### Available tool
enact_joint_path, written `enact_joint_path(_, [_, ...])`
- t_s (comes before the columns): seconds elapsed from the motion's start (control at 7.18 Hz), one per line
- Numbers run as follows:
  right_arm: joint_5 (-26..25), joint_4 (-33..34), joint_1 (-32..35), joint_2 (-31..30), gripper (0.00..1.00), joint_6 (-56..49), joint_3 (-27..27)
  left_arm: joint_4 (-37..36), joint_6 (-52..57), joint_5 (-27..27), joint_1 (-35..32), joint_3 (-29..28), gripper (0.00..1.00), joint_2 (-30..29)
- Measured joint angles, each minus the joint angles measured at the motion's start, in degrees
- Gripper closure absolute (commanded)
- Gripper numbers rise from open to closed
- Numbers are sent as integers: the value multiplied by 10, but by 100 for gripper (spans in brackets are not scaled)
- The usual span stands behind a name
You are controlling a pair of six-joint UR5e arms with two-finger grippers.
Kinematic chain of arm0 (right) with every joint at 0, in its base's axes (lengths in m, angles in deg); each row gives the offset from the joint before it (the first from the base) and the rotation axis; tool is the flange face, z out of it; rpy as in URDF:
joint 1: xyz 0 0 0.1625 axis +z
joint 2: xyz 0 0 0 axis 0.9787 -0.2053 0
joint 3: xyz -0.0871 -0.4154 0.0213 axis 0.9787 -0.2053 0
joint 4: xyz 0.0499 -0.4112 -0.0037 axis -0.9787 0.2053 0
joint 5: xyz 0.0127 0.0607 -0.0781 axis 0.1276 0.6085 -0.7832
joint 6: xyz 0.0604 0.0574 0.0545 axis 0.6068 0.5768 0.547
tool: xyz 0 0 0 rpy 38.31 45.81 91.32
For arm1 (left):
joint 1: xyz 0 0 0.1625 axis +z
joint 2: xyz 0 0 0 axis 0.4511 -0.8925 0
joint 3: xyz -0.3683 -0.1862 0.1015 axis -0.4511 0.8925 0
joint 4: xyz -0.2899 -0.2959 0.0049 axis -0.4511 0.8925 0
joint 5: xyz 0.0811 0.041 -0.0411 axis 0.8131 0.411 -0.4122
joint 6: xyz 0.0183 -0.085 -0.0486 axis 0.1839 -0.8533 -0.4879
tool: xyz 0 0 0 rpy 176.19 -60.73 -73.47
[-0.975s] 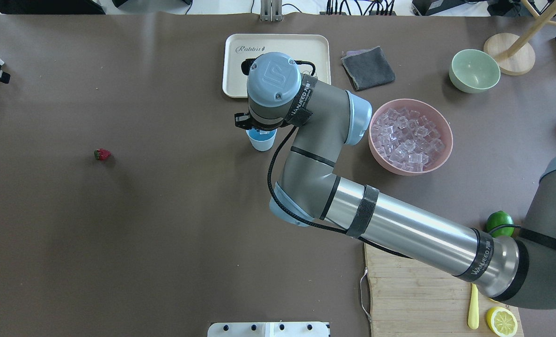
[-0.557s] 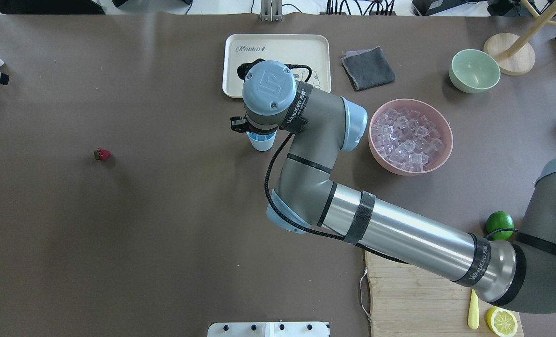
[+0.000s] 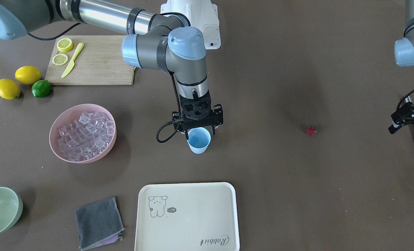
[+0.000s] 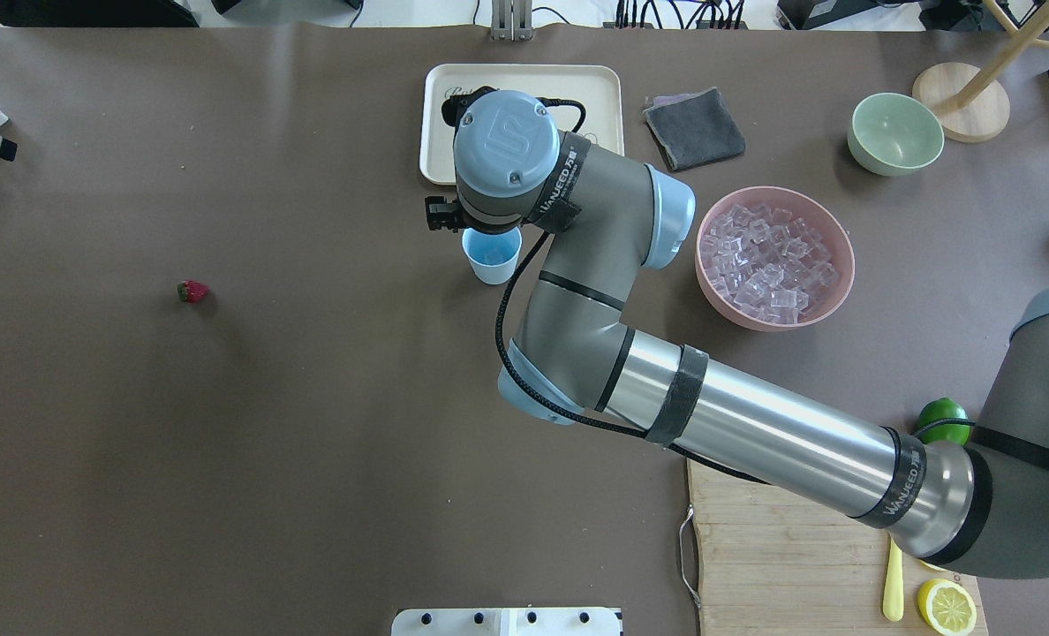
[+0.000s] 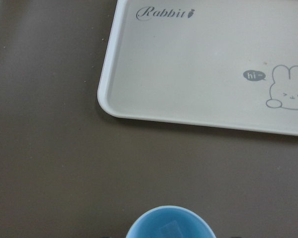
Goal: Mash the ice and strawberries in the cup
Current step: 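Move the right gripper back over the pink ice bowl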
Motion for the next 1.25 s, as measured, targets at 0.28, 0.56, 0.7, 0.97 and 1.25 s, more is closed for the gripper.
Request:
enact_joint_path(0.28, [70,9,49,-16,17,-27,15,3,-6,0,0,0,2,-1])
enact_joint_path(0.56, [117,17,87,-93,18,-73,71,10,-10,1,2,0,2,-2])
enact_joint_path(0.7, [133,19,103,-150,18,-93,116,11,-10,1,4,0,2,-2])
enact_joint_path(0.97, [147,30,120,-239,18,-146,191,11,-13,1,9,0,2,-3])
enact_joint_path(1.25, [145,45,118,-273,18,-210,221,11,-15,2,18,-5,2,-8])
